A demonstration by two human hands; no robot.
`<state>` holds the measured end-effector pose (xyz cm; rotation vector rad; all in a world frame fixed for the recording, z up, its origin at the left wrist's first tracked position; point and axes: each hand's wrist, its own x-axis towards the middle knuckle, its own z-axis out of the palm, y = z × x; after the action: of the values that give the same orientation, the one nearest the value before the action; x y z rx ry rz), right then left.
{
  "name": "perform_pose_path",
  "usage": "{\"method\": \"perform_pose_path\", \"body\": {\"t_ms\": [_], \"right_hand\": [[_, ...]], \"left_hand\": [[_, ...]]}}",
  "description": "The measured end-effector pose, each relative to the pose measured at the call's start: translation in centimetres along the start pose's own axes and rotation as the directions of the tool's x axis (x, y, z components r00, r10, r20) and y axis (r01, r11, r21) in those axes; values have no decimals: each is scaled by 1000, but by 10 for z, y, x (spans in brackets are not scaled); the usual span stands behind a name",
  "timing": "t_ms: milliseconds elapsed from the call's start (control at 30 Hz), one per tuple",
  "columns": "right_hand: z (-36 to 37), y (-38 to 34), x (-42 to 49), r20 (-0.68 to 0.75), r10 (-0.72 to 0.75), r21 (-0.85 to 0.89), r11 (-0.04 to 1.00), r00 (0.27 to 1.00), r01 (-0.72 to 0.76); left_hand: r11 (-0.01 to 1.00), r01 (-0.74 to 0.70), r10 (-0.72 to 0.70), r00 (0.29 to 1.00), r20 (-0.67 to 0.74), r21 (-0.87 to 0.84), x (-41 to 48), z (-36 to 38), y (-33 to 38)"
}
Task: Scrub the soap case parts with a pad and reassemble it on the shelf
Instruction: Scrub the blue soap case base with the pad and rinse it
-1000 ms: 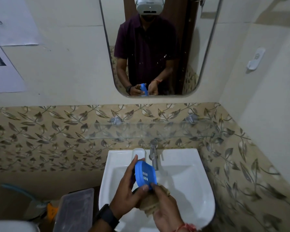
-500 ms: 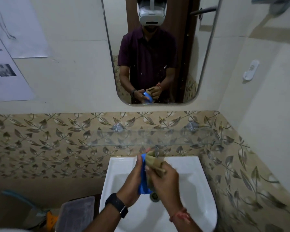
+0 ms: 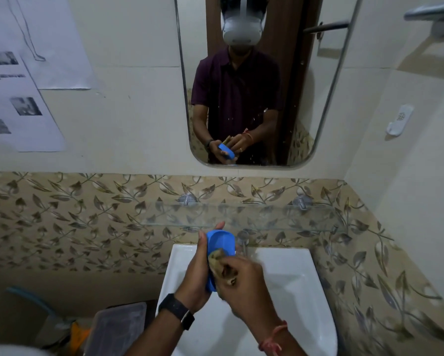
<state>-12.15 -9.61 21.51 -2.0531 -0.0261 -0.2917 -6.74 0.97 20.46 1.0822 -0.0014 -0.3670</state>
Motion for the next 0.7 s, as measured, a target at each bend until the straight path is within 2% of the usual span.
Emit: {"method": "perform_pose_path", "body": {"t_ms": [33,100,167,200,233,300,367,400,433,500,533,600,667,700], "right_hand": [[-1,1,0,8,65,-25,998,998,-64],[-2,1,7,-149,146,-70,985,978,-157],[-7,-7,19,-349,110,-77,986,931,-145],[-9,-12,24,-379,71,-40,995,923,-93],[-12,-17,28,-337,24,-14,999,941,-31],[-14,-21,26,-110,-60,28,998,992,64],[-19,-20,19,175,-26,40,999,984,19],[-21,-16,16,270,17,-32,999,963,-9],[-24,-13,15,294,44,-137,991,955,-3],[-27,-7,16,158,43,-251,968,986,-2],[-28,-9,17,44,3,-242,970,999,8],[-28,-18,25,-155,-125,-227,970,980,88],[-29,-22,38,-214,-212,-264,952,953,153],[-28,-23,39,-192,-239,-292,940,952,177]], "left_hand": [[1000,-8,8,1000,-5,-3,0,-1,2],[1000,-8,8,1000,-7,-20,-1,2,1],[999,10,-10,1000,0,-44,-3,10,-7],[998,23,-23,1000,5,-59,-4,12,-11],[996,32,-32,999,1,-79,-5,14,-13],[994,28,-29,999,-14,-105,-5,11,-10],[998,-7,5,999,-33,-63,-3,3,-4],[999,-27,27,999,-41,-22,-2,0,-1],[999,-49,50,998,-41,12,-1,-2,2],[996,-82,84,995,-57,31,1,0,5],[995,-90,92,993,-68,32,0,4,7],[996,-85,87,994,-59,37,-1,13,8],[996,-78,79,997,-23,42,-2,17,6],[996,-80,81,997,-11,45,-2,17,5]]}}
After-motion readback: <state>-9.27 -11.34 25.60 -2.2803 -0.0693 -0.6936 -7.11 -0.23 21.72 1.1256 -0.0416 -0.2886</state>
